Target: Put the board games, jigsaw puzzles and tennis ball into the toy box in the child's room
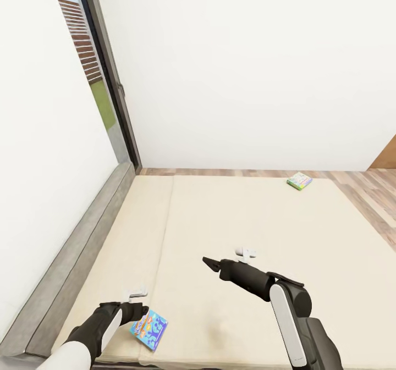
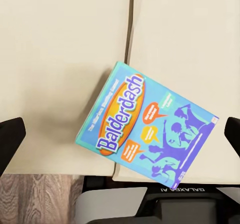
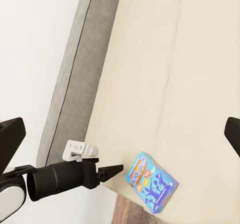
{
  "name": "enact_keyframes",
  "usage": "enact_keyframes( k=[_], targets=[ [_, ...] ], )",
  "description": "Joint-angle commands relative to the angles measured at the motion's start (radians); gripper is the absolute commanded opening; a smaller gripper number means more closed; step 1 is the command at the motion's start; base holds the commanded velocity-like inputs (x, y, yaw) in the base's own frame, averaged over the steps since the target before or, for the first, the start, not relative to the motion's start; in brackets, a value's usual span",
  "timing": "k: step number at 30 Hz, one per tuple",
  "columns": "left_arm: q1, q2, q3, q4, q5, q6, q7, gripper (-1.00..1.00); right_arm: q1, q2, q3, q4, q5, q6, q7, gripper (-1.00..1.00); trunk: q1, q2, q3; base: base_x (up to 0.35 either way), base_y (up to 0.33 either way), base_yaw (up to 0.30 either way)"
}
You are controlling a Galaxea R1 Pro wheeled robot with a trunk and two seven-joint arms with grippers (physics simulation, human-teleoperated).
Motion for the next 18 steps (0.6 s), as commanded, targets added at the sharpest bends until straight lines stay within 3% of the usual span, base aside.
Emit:
enact_keyframes(
  k=[1, 18],
  targets=[
    [0.0, -0.001, 0.006, -0.002, -0.001, 0.007, -0.006, 1.0, -0.001, 0.001, -0.001, -0.001, 0.004, 0.005, 0.006, 1.0, 0.0, -0.001, -0.001, 0.0, 0.0, 0.0],
    [0.0, -0.001, 0.006, -0.002, -0.001, 0.007, -0.006, 1.0, -0.001, 0.0, -0.001, 0.003, 0.006, 0.005, 0.008, 1.0, 0.0, -0.001, -0.001, 0.0, 0.0, 0.0]
  ],
)
